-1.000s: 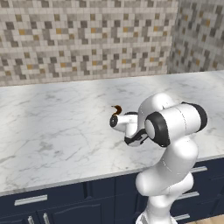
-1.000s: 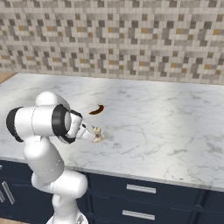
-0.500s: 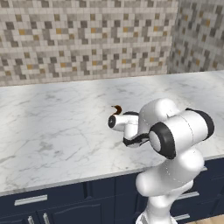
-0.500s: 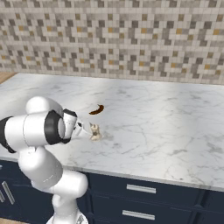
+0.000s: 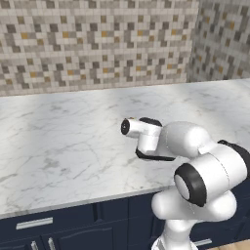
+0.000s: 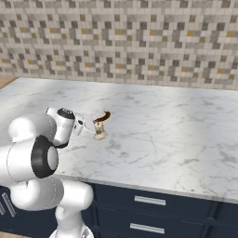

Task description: Pick the candle and candle from the dining table and place them in the open cabinet. Close the cabinet after placing the objects.

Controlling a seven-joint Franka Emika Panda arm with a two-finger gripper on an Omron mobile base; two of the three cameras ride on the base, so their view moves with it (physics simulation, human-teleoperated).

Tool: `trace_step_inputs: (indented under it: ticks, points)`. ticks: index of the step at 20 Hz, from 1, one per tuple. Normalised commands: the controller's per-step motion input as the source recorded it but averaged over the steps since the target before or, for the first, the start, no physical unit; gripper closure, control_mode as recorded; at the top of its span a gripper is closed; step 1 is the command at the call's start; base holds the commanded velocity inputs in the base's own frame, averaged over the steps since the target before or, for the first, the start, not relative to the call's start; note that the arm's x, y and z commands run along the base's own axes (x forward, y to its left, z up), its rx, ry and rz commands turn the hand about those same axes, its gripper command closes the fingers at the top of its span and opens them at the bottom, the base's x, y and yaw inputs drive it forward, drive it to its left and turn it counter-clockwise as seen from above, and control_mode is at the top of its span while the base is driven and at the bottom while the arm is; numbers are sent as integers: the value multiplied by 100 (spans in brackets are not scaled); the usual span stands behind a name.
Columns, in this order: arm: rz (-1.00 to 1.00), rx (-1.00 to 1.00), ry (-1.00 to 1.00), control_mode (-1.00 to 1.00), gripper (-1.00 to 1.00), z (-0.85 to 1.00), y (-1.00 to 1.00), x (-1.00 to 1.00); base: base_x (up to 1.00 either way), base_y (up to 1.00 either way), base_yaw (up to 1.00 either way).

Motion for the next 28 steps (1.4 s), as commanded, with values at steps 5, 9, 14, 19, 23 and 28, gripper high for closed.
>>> trace_step_inputs:
  ticks: [5,9,14,19,23,28]
  points:
    - [0,-1,1,-100,100,62,0,-20,0,0,0]
    - [0,0,0,-100,100,56,0,-29,0,0,0]
    - [0,-1,0,-100,100,58,1,-27,0,0,0]
    - [0,-3,-1,-100,100,46,4,-31,0,0,0]
    - [0,-2,0,-100,100,3,5,-6,0,0,0]
    - [0,0,-2,100,100,1,0,-2,-2,5,0]
